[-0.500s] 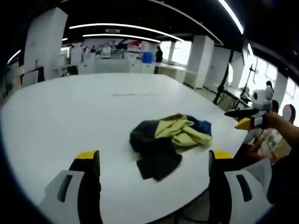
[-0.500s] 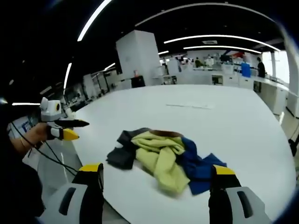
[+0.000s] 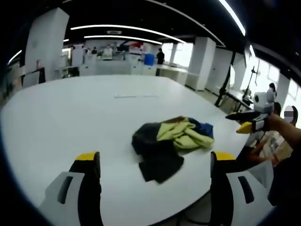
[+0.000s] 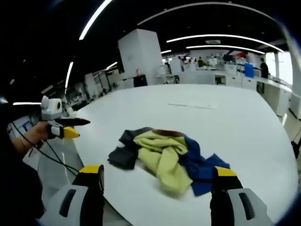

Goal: Fold the garment on the visible template until the final outline fits inside the template.

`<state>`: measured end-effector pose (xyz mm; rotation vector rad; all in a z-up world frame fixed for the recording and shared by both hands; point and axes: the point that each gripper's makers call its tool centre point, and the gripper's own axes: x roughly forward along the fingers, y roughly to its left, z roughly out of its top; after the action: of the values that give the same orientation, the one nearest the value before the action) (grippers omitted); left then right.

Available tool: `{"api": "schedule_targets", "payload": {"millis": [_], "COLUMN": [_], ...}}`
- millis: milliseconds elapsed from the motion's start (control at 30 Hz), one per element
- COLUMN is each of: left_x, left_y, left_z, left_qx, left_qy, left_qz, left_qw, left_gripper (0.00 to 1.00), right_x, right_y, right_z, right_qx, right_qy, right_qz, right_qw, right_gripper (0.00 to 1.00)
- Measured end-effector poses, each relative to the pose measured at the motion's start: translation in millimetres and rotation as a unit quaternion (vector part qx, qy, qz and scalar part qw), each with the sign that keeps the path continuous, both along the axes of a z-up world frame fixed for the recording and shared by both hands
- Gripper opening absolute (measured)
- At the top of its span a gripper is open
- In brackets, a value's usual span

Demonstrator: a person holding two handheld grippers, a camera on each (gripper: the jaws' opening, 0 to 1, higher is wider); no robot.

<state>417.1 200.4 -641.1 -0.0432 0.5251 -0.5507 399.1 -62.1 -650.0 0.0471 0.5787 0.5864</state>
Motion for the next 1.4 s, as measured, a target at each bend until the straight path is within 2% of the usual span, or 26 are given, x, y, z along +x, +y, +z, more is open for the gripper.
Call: {"api": "schedule_targets", "payload": {"millis": [533, 833, 1167, 1400], "left_x": [-2.3, -5.7, 3.0, 16.6], "left_y": [-5, -5, -9, -7], "left_z": [4.4, 0.8, 8.5, 14.0], "left_qx": [0.002, 0.005, 0.002, -0.001], "left_qy": [0.000, 0.009, -0.002, -0.013], "left_qz": [-0.007, -0.006, -0.013, -0.017], "left_qw": [1.0000, 0.9999, 0.9999, 0.9998], "left_gripper": [0.93, 0.92, 0.88, 0.83], "right_x": [2, 3, 12, 21], "right_y": [1, 1, -1, -2], "right_z": [-0.2, -1.1, 4.9, 6.1], "right_qx": [0.000, -0.001, 0.005, 0.020], "right_qy": [-0.001, -0.001, -0.011, -0.009], "right_qz": [0.003, 0.005, 0.006, 0.005], "right_qw": [1.0000, 1.0000, 0.9999, 0.9997], "right_gripper": [0.94, 0.93, 0.90, 0.82]}}
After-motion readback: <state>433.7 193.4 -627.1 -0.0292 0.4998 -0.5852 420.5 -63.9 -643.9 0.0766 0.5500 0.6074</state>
